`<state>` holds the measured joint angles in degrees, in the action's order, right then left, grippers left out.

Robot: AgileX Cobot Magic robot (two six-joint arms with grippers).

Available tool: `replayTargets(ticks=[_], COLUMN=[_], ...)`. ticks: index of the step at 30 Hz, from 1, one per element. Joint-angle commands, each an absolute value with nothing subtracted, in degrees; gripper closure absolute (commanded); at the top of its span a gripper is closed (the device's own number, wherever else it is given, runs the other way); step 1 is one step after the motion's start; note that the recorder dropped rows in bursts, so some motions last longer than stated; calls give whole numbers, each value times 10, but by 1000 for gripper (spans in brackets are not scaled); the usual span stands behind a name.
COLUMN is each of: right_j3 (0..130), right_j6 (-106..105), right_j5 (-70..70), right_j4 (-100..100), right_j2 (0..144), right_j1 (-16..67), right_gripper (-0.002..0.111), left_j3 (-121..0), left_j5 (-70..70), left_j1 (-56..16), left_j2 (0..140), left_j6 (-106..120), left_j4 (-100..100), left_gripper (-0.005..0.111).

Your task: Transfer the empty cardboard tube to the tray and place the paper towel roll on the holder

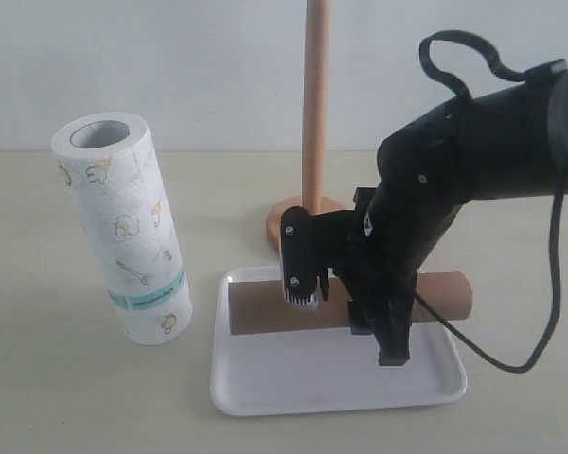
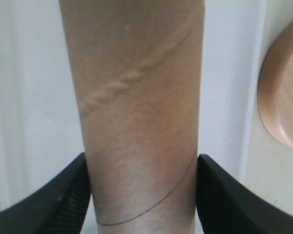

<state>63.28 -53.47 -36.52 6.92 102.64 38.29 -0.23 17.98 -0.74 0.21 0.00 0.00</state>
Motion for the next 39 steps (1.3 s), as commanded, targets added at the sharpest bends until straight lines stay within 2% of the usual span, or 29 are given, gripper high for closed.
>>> replayTargets(ticks=[1, 39], right_j3=[634, 634], right_j6=[-544, -545], right_j5=[-339, -289], right_j4=[65, 18], right_j2=[1047, 1094], right_j1=[384, 390], right_gripper=[108, 108], left_j3=[0, 0], left_j5=[178, 178], left_j1=[-6, -6], left_j2=[0, 0], left_j6=[0, 0], left_j4=[0, 0], left_gripper=[103, 103])
